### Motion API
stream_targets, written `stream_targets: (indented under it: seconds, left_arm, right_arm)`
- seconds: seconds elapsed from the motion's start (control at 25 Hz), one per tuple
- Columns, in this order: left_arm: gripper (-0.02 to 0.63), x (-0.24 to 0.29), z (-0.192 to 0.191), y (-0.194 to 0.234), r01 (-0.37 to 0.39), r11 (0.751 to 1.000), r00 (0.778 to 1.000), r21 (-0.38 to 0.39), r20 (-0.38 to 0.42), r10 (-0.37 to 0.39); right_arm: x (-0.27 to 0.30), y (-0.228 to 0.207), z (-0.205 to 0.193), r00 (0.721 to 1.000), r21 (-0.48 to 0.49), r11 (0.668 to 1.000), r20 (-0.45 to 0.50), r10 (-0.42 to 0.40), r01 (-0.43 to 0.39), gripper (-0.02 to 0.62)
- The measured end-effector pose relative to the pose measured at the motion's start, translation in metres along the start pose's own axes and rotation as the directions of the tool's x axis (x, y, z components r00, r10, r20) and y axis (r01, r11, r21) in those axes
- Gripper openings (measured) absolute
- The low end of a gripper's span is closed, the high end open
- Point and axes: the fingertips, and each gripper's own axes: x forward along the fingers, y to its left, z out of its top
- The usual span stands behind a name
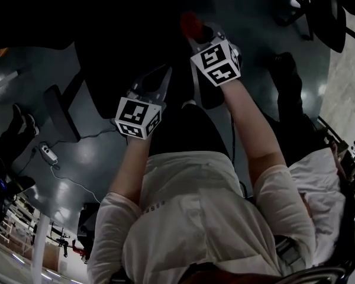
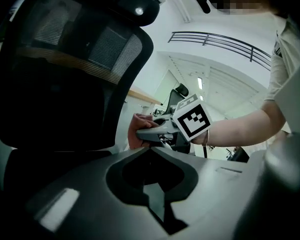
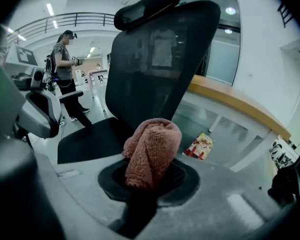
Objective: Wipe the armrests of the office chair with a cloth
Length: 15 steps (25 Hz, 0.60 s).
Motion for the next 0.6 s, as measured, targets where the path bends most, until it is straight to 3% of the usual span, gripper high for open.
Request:
stream_targets:
  seconds: [0.12, 0.28, 0.6]
  left_arm:
    - [0.017, 0.002, -0.001, 0.006, 0.012, 1.0, 1.0, -0.004, -0.014, -0.012]
    - [0.017, 0.01, -0.002, 0.003, 0.03, 1.0, 0.999, -0.007, -0.03, -0.03]
    - [0.017, 0.021, -0.007, -0.011, 0.051, 0.999, 0.997, 0.007, -0.051, -0.05]
  right_arm:
    - [0.004, -0.007, -0.014, 0.999, 0.03, 0.999, -0.05, 0.019, -0.018, 0.049]
    - [-0.003, -0.02, -0.025, 0.998, 0.076, 0.997, -0.046, 0.034, -0.03, 0.049]
    - [-0.02, -0.042, -0.046, 0.999, 0.138, 0.99, -0.033, -0.014, 0.018, 0.049]
